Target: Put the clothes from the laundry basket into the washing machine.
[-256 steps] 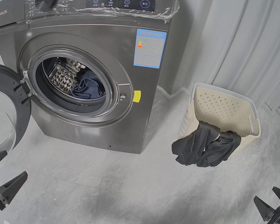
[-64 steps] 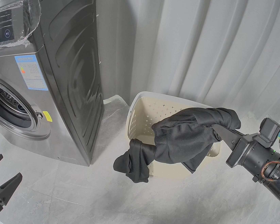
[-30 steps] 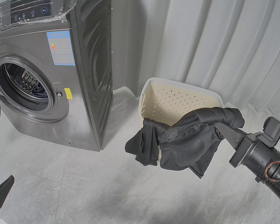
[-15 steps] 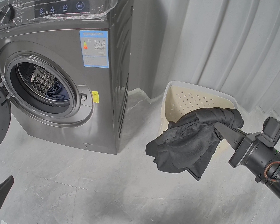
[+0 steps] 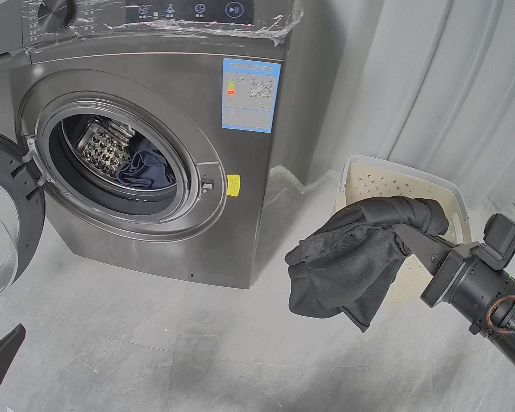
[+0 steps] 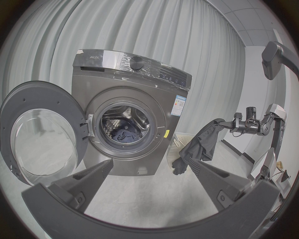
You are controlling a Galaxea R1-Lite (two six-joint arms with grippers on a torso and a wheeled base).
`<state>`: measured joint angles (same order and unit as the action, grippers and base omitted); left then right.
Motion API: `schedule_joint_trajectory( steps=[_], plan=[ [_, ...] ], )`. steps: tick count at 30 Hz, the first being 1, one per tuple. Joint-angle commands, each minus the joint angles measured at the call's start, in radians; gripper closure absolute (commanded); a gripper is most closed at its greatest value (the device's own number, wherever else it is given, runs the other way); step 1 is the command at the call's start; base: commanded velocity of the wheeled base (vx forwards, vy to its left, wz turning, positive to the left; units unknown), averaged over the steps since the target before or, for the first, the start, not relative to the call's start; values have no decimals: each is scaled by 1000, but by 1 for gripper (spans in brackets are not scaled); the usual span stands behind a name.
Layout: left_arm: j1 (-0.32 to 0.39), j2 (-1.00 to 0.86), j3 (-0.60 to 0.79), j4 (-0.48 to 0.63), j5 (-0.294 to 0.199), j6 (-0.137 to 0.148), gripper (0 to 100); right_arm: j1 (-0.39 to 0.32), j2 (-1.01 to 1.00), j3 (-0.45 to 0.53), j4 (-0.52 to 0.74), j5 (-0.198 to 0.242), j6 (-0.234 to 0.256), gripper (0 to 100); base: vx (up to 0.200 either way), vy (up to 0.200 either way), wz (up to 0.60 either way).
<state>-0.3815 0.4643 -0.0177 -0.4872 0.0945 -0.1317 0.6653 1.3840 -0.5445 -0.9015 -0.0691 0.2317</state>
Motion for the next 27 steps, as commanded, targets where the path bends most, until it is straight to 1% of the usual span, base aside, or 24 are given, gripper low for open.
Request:
schedule_joint_trajectory(
  steps=[1,4,10,19,27],
  plan=[
    [0,2,18,-1,1,0,0,0,1,0,0,0,0,100,0,200,0],
    [0,2,18,-2,1,0,0,0,3,1,0,0,0,100,0,200,0],
    [3,4,18,7,-5,1,0,0,3,3,-4,0,0,100,0,0,0],
    [3,2,18,9,-5,1,0,0,7,5,-8,11,0,100,-200,0,0],
    [3,1,18,12,-5,1,0,0,7,5,-13,11,0,100,0,0,0]
  ],
)
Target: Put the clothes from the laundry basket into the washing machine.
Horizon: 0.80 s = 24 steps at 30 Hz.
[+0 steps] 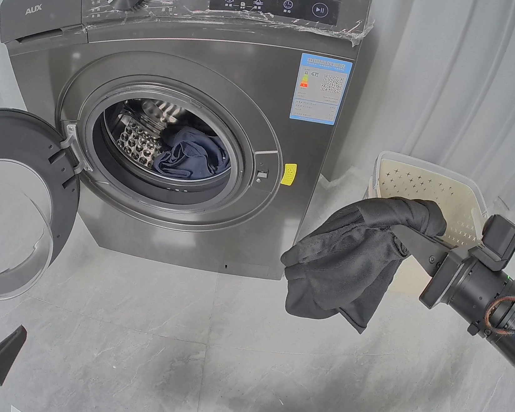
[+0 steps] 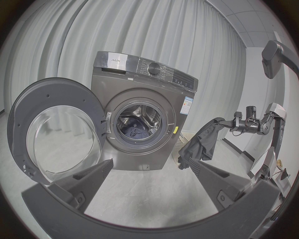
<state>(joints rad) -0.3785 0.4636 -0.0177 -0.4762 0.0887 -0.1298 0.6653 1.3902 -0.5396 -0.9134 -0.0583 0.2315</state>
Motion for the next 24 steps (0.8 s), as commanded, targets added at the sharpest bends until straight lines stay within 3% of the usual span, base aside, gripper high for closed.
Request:
schedule_joint_trajectory(
  steps=[1,24],
  plan=[
    [0,1,18,1,0,-2,0,0,3,0,-1,0,0,100,0,0,0],
    [0,3,18,-1,-1,-1,0,0,4,0,-1,0,2,100,0,200,0]
  ],
)
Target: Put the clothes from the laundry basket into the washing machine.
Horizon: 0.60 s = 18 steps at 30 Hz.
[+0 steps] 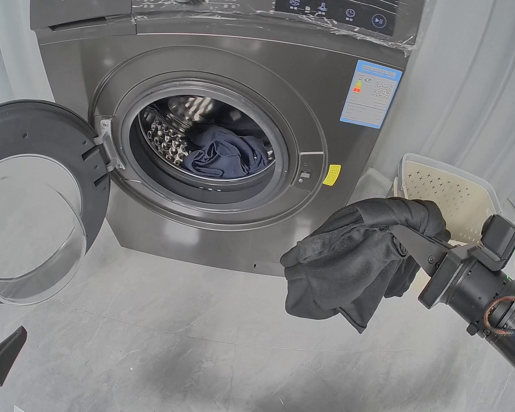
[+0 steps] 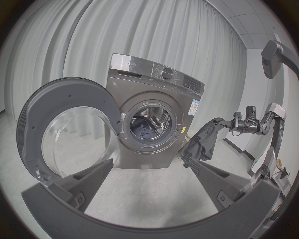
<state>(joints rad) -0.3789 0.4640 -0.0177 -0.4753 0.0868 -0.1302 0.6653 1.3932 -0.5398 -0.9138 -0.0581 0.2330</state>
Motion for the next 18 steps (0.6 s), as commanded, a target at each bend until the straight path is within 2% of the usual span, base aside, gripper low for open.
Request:
schedule_joint_trajectory(
  steps=[1,7,13,16,17,18],
  plan=[
    [-1,2,18,-3,1,0,0,0,1,0,0,0,0,100,0,200,0],
    [-5,11,5,-8,1,0,0,2,13,-11,-2,0,-1,100,0,200,0],
    [-5,21,-36,-2,-4,3,0,27,41,-3,-30,-2,-1,100,0,0,0],
    [-9,35,-67,1,-25,1,0,34,63,-16,-30,0,0,100,0,0,0],
    [-12,76,-94,1,-68,-3,0,51,101,-40,-30,-2,2,100,0,0,0],
    [-11,107,-105,1,-82,-5,0,60,121,-54,-31,-3,3,100,0,0,0]
  ],
)
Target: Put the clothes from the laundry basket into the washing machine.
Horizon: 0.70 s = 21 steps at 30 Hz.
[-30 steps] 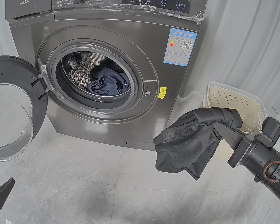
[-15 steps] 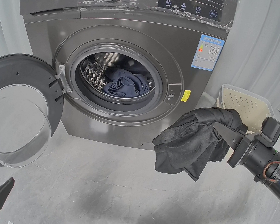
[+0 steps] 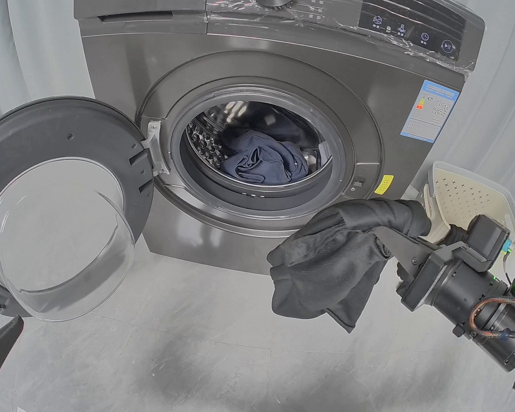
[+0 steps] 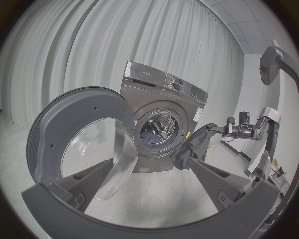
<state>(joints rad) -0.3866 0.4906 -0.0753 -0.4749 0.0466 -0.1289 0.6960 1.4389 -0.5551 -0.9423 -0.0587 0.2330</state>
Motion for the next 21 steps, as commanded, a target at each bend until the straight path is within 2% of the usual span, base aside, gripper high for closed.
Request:
schedule_joint_trajectory(
  steps=[1,5,7,10,17,21],
  plan=[
    [-3,115,-60,-4,-53,-9,0,37,94,-54,-4,-4,5,100,0,0,0],
    [-14,224,-130,-13,-79,-9,0,69,144,-103,-29,-15,9,100,0,0,0],
    [-41,289,-182,-14,-131,-21,0,79,176,-138,-55,-16,12,100,0,0,0],
    [-57,350,-227,-16,-166,-40,0,80,222,-187,-92,-15,11,100,0,0,0],
    [-60,474,-258,-27,-214,-38,0,108,282,-272,-116,-16,19,100,0,0,0],
    [-67,565,-258,-83,-269,-40,0,125,339,-315,-147,-16,37,100,0,0,0]
  ],
)
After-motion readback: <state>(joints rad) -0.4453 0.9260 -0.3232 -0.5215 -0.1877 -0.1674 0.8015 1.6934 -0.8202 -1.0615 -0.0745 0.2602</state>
